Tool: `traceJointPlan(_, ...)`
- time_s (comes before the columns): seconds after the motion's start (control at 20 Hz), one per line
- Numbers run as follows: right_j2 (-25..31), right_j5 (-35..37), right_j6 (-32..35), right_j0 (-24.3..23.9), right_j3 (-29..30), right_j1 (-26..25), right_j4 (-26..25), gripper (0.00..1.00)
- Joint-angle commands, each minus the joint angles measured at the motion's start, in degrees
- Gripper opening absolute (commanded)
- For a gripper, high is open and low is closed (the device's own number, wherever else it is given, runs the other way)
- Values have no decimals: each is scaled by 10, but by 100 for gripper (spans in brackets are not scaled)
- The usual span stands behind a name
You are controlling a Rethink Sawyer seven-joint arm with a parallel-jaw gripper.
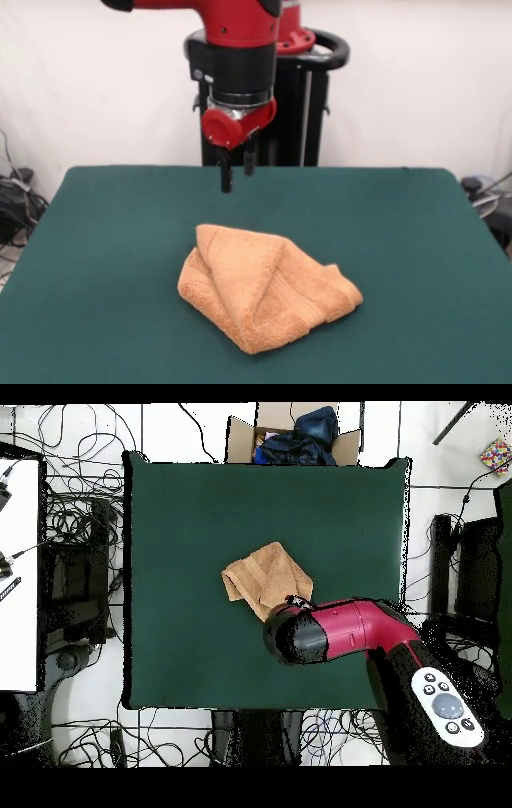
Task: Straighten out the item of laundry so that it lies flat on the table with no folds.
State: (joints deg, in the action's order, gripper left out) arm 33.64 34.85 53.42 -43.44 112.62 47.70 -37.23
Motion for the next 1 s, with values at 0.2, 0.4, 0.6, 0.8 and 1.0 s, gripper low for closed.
traceJointPlan(0.2, 50, -167, 36, -58, 57, 9, -45, 100)
traceJointPlan(0.4, 25, -190, 47, -42, 57, 5, -67, 100)
traceJointPlan(0.6, -41, -286, 88, -12, 62, -2, -118, 100)
traceJointPlan(0.8, -117, -351, 119, 39, 58, -4, -138, 100)
traceJointPlan(1.0, -171, -415, 119, 76, 57, -16, -135, 100)
